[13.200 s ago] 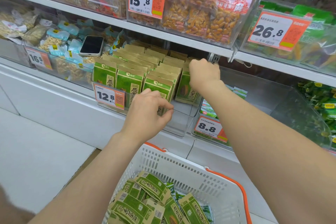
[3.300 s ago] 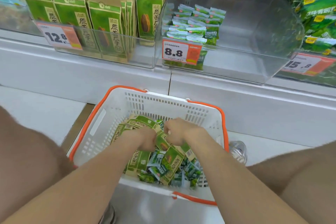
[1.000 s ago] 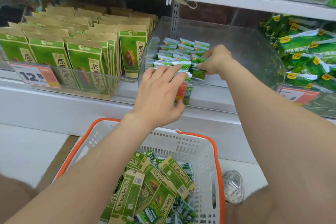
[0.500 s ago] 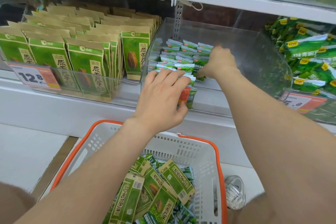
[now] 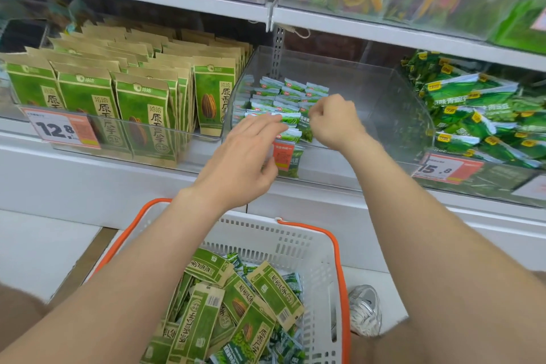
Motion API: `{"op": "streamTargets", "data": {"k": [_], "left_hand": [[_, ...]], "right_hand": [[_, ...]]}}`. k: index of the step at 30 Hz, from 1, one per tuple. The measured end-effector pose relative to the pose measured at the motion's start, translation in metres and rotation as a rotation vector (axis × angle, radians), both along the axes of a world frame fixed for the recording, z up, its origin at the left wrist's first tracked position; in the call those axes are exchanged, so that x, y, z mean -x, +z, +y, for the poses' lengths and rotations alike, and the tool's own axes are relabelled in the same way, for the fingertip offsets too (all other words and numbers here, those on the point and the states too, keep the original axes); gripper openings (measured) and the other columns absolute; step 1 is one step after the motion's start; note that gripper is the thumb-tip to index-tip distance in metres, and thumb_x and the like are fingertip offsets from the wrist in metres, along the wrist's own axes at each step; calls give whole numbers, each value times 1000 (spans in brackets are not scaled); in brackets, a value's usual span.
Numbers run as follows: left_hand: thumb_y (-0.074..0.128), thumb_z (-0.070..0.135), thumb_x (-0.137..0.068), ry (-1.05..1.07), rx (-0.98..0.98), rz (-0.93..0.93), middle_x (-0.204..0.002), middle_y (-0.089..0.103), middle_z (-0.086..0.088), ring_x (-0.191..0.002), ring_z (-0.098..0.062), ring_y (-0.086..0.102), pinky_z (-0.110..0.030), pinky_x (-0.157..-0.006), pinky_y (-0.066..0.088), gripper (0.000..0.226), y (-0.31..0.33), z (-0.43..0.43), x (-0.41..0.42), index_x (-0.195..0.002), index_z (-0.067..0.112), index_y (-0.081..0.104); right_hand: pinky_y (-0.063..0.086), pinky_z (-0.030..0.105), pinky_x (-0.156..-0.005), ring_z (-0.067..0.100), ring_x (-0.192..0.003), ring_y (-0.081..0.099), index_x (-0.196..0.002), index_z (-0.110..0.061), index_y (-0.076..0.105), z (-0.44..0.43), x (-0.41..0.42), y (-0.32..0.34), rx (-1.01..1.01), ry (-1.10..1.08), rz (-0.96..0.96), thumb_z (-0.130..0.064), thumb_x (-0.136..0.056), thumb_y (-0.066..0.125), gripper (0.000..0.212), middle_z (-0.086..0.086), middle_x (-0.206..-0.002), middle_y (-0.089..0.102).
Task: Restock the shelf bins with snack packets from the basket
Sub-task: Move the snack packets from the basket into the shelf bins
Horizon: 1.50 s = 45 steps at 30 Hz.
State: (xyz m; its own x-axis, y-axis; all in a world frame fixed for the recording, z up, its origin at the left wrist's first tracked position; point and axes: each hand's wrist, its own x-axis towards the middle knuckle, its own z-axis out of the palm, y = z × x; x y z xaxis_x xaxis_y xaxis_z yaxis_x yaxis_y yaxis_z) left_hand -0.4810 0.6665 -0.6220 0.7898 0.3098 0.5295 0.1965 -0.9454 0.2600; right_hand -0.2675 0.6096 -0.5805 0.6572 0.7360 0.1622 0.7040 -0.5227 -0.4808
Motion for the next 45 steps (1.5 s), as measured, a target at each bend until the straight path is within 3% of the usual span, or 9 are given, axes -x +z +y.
{"op": "streamTargets", "data": {"k": [5, 9, 14, 20, 25, 28, 30, 39, 45], "left_hand": [[64, 4, -83, 128, -164, -341, -102, 64, -6, -95, -32, 58, -45, -78, 47, 19, -14, -20, 20, -101, 8, 67], [61, 28, -85, 162, 114, -135, -75, 59, 6, -71, -30, 60, -42, -57, 49, 15, -50, -31, 42, -97, 21, 58], [62, 44, -87, 180, 389, 665, -82, 68, 4, -80, -26, 67, -34, -65, 51, 14, -119, -39, 69, -91, 31, 62], [68, 36, -89, 4, 799, 1220, -102, 76, -4, -90, -18, 70, -38, -87, 59, 24, -198, -69, 101, -101, 16, 75], [62, 31, -101, -93, 687, 1247, -157, 40, -10, -132, -32, 54, -42, -111, 46, 63, -230, -93, 102, -158, 28, 36], [61, 24, -103, -127, 681, 1327, -173, -3, -2, -151, -37, 36, -50, -122, 35, 73, -242, -97, 100, -162, 46, 24], [66, 20, -101, -115, 650, 1340, -171, 11, -6, -150, -36, 36, -48, -123, 34, 68, -245, -98, 101, -160, 40, 36], [85, 9, -84, 129, 1023, 938, -116, 58, -7, -87, -23, 69, -31, -66, 61, 37, -236, -76, 104, -105, 18, 56], [80, -3, -87, 238, 1684, 144, -118, 55, -19, -102, -34, 73, -40, -80, 65, 33, -186, -57, 87, -115, 11, 70]], "right_hand": [[52, 36, -64, 23, -68, 65, -83, -21, 71, -27, 65, 1, -577, 55, -299, -18, -83, 53, 18, -6, -71, 68], [42, 31, -51, 23, -48, 53, -75, -19, 66, -51, 126, -37, -668, 233, -309, -20, -76, 56, 10, -11, -52, 44], [54, 32, -61, 21, -63, 61, -76, -23, 67, -77, 164, -121, -87, 404, -81, -34, -74, 57, 15, -6, -60, 63], [57, 37, -67, 26, -82, 67, -86, -17, 69, -97, 178, -190, 636, 601, 60, -27, -83, 65, 12, 4, -86, 67], [44, 32, -57, 22, -61, 49, -72, -15, 49, -105, 180, -216, 934, 610, 130, -22, -92, 64, 26, 5, -75, 52], [50, 35, -64, 23, -67, 54, -81, -11, 55, -103, 175, -215, 920, 595, 144, -14, -93, 58, 12, 7, -81, 57], [58, 40, -76, 25, -81, 63, -89, -10, 59, -101, 171, -214, 878, 580, 131, -16, -95, 56, 9, 8, -91, 62], [59, 46, -85, 31, -92, 67, -104, -5, 65, -105, 164, -218, 900, 533, 184, -7, -92, 57, 14, 15, -105, 66], [50, 28, -78, 20, -101, 66, -134, -21, 60, -95, 144, -197, 390, 329, 476, -24, -90, 71, 45, 4, -114, 68]]}}
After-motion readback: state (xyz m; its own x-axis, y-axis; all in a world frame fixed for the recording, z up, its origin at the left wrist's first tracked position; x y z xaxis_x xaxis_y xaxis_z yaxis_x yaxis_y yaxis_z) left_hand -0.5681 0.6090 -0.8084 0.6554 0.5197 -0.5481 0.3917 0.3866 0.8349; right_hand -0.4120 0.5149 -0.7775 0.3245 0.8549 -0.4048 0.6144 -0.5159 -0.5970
